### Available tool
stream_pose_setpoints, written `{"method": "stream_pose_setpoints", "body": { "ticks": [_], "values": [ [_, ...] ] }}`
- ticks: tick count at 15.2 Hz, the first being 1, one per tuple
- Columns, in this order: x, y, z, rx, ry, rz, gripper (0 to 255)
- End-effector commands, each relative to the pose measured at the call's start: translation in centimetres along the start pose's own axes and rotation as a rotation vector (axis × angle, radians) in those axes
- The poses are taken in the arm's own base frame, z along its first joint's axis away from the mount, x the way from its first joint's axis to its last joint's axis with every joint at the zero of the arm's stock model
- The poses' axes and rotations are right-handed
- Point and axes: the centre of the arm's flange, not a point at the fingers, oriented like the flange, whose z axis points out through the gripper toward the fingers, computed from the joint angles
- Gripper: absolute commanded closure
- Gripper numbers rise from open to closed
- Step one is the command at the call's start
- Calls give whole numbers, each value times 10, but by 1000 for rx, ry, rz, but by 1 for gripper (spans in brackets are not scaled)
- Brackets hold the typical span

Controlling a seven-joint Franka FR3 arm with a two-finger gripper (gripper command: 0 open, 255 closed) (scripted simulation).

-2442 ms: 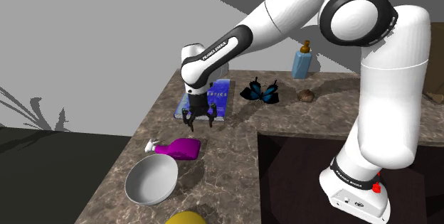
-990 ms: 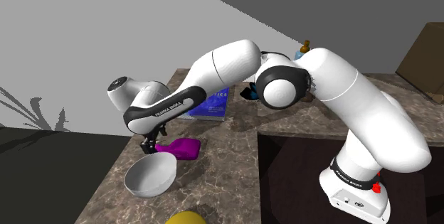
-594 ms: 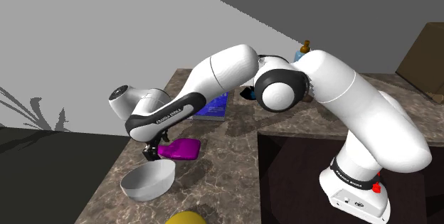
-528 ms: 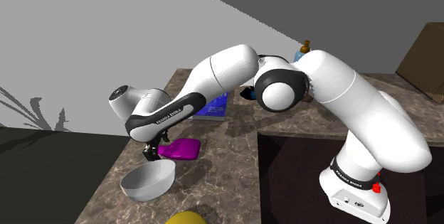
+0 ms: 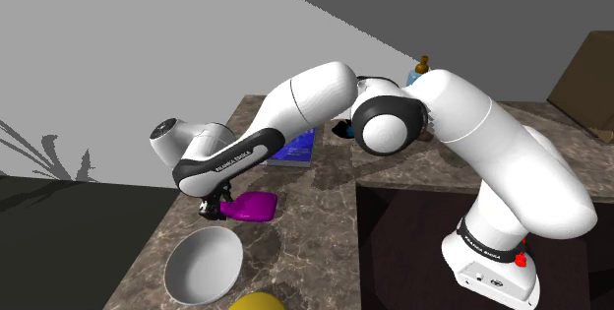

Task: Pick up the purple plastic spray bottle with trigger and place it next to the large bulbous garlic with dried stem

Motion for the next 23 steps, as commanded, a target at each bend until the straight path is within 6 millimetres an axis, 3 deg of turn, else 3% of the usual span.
{"method": "stream_pose_setpoints", "body": {
  "ticks": [1,3,23],
  "values": [
    [0,1,2,-1,-3,0,255],
    [0,1,2,-1,-3,0,255],
    [-17,10,-102,-1,-3,0,255]
  ]
}}
